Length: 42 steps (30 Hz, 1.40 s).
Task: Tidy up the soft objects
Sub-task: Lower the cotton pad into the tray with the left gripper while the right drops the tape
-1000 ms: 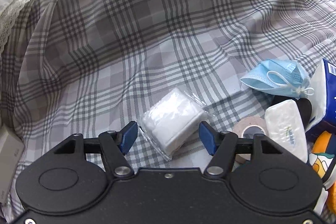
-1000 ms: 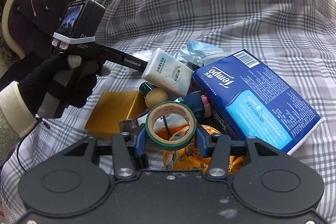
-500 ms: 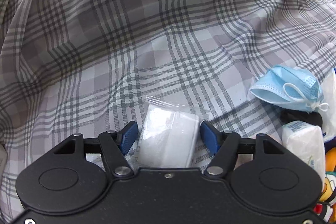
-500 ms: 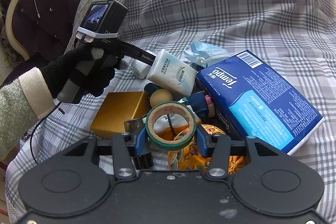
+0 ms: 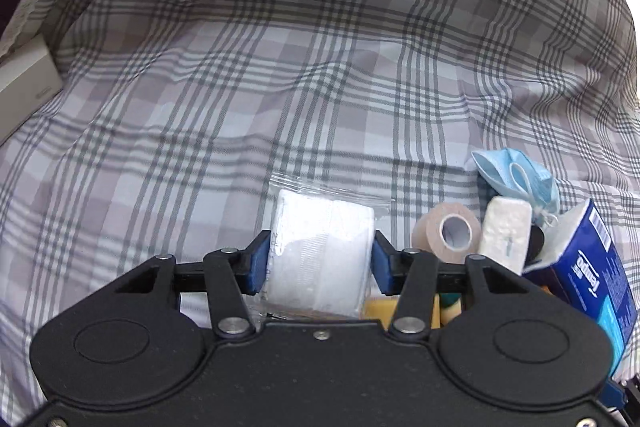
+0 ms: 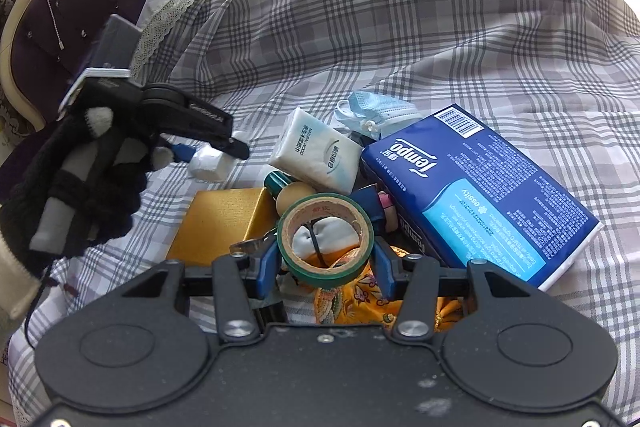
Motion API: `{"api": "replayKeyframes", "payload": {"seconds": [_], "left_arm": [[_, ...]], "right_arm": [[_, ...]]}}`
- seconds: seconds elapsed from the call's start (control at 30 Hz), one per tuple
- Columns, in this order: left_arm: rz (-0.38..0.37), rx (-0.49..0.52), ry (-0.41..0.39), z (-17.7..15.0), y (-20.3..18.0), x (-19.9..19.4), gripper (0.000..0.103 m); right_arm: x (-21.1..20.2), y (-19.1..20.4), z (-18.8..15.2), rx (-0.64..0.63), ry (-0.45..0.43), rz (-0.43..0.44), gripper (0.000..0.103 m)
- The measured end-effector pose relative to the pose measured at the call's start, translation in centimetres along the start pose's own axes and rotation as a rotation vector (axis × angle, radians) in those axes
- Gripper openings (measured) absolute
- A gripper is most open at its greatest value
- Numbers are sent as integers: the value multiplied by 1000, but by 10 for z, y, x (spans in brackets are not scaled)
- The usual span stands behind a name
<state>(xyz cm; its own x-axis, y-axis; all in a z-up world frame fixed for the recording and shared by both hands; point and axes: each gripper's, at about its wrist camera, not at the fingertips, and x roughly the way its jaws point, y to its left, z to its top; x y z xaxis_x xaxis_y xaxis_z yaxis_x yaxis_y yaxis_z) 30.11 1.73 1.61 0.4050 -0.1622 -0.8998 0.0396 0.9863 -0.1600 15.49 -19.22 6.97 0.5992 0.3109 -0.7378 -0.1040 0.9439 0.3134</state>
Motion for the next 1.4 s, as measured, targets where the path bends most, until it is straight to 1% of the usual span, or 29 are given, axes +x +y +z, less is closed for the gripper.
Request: {"api": "replayKeyframes", "payload": {"seconds": [0.07,0.13,0.17,0.33,0.47,0.6,0.7,0.8,0.9,1.03,1.13,1.23,1.3,1.33,1.37,1.4], "left_arm": [[-31,-38,20,-18,5,-24,49],[-43,-60,24,-34,8,-42,49],[-52,-61,15,-44,8,-53,49],[-48,-32,-16,-98,5,-92,49],[-33,-10,-15,-139,5,-107,49],[-22,5,5,-177,2,-110,49],[-28,30,35,-205,-4,-110,49],[-10,58,48,-229,-10,-109,50],[12,73,46,-242,-12,-108,50],[39,79,30,-249,-12,-110,50],[57,93,21,-251,-13,-111,50],[48,94,17,-252,-11,-112,51],[47,92,11,-251,-10,-113,51],[44,94,8,-251,-10,-114,51],[39,93,5,-251,-10,-115,52],[35,92,3,-251,-10,-115,52]], "right_arm": [[-2,3,0,5,-3,-26,47],[-7,7,-2,7,-9,-43,47],[-11,9,-5,10,-9,-49,47],[-37,16,-25,24,2,-64,47],[-65,18,-45,39,7,-78,47],[-91,22,-68,42,13,-100,47],[-103,26,-84,44,33,-116,47],[-108,27,-101,54,66,-122,47],[-110,25,-117,69,105,-137,47],[-112,22,-130,73,133,-159,47],[-111,22,-133,70,138,-169,47],[-110,25,-131,61,137,-165,48],[-110,27,-130,55,131,-160,49],[-110,27,-130,55,127,-158,51],[-110,27,-129,55,126,-156,56],[-110,27,-129,54,125,-156,56]]}}
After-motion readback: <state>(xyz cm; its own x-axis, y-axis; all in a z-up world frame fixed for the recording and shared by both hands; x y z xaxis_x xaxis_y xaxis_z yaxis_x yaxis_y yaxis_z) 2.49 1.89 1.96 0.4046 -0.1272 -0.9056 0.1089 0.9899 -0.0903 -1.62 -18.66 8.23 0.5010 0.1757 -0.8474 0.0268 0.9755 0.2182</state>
